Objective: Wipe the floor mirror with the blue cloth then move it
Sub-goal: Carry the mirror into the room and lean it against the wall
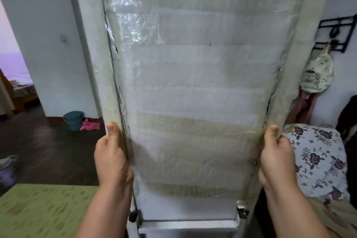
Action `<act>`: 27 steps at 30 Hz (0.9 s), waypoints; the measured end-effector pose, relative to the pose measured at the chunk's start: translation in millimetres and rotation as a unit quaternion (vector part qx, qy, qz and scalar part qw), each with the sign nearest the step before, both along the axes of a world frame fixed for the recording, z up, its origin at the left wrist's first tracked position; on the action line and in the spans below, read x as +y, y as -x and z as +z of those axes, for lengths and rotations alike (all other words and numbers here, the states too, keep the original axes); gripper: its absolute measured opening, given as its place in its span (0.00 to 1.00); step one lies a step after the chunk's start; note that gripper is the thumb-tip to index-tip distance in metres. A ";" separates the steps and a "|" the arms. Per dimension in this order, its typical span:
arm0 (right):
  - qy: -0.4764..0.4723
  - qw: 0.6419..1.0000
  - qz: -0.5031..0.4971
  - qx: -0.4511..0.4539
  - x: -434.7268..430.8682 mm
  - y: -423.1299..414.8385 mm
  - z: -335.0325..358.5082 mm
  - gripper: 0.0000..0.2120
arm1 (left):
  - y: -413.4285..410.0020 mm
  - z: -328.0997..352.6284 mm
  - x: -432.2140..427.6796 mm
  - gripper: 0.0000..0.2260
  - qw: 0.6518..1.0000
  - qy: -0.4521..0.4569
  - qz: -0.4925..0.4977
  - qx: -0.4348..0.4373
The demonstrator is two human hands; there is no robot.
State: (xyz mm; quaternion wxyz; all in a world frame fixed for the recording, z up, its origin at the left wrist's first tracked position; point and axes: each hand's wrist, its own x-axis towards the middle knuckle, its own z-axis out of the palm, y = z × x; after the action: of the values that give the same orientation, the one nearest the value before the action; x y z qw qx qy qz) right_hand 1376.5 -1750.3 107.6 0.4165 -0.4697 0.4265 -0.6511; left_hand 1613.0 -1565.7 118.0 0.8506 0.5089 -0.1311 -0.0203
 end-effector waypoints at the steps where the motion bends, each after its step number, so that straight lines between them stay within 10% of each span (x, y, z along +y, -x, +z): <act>1: 0.003 1.000 0.006 0.000 -20.9 -13.5 0.1 0.23 | -10.6 0.8 -20.3 0.29 1.000 0.008 -0.002 0.003; 9: 0.018 0.998 0.056 -0.013 -163.6 -106.3 9.1 0.18 | -84.6 0.6 -148.3 0.26 0.999 -0.011 0.052 0.000; 13: 0.003 0.994 0.105 -0.016 -233.3 -166.3 4.9 0.34 | -130.8 1.1 -207.1 0.25 0.993 -0.059 0.106 0.003; 18: 0.004 0.996 0.086 -0.003 -301.3 -231.9 7.7 0.18 | -200.6 1.6 -277.9 0.18 0.997 0.002 0.071 0.034; 27: -0.023 0.996 0.083 0.000 -412.0 -342.0 -1.1 0.22 | -317.5 -0.6 -399.6 0.14 0.998 0.033 0.041 0.034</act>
State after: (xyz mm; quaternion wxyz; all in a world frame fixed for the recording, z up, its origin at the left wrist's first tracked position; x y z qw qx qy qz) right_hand 1718.6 -2162.3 106.6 0.4802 -0.4939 0.4009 -0.6039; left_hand 1930.5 -1965.3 117.3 0.8710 0.4844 -0.0813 0.0015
